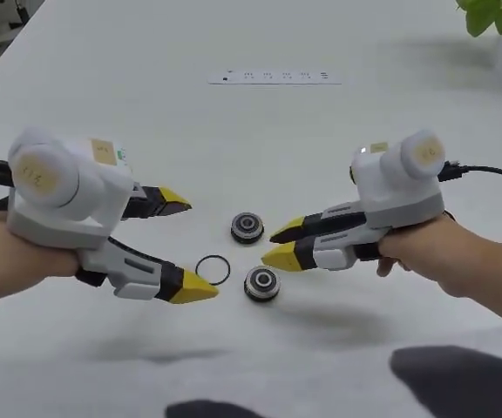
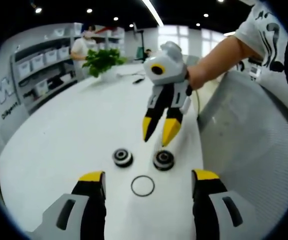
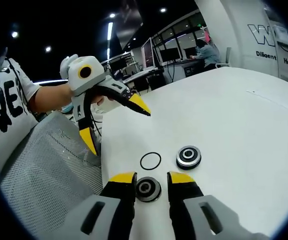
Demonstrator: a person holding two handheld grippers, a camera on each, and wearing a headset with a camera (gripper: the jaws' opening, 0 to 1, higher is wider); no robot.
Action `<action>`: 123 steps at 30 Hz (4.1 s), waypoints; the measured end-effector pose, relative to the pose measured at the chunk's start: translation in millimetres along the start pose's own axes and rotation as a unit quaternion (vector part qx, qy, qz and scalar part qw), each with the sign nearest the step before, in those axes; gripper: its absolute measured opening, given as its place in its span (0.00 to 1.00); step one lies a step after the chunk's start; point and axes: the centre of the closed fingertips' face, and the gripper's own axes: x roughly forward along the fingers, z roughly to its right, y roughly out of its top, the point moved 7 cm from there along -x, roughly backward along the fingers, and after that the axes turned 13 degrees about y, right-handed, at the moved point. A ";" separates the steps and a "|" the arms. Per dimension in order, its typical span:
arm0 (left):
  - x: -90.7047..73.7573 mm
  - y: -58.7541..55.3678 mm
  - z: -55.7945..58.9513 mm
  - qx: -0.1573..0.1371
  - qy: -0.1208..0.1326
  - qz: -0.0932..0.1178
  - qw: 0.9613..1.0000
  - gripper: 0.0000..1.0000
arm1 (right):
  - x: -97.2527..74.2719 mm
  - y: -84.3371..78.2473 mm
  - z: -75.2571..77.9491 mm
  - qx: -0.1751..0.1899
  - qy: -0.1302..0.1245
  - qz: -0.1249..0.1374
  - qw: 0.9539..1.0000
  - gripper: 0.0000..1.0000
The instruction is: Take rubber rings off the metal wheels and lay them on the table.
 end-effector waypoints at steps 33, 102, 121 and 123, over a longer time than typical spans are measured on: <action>32.8 6.4 16.8 0.010 -0.041 -0.008 0.999 0.60 | 0.9 -30.0 -4.3 -0.050 0.014 -0.070 0.996 0.22; 81.7 -7.6 36.2 0.042 -0.063 -0.021 0.997 0.14 | 11.8 -42.3 3.6 -0.067 0.020 -0.077 0.995 0.19; 83.0 -7.8 38.3 0.045 -0.046 -0.017 0.998 0.14 | 17.1 -40.7 4.5 -0.091 0.018 -0.080 0.992 0.24; 80.9 -6.8 40.2 0.046 -0.044 -0.016 0.998 0.14 | 16.1 -41.8 4.9 -0.094 0.017 -0.082 0.992 0.23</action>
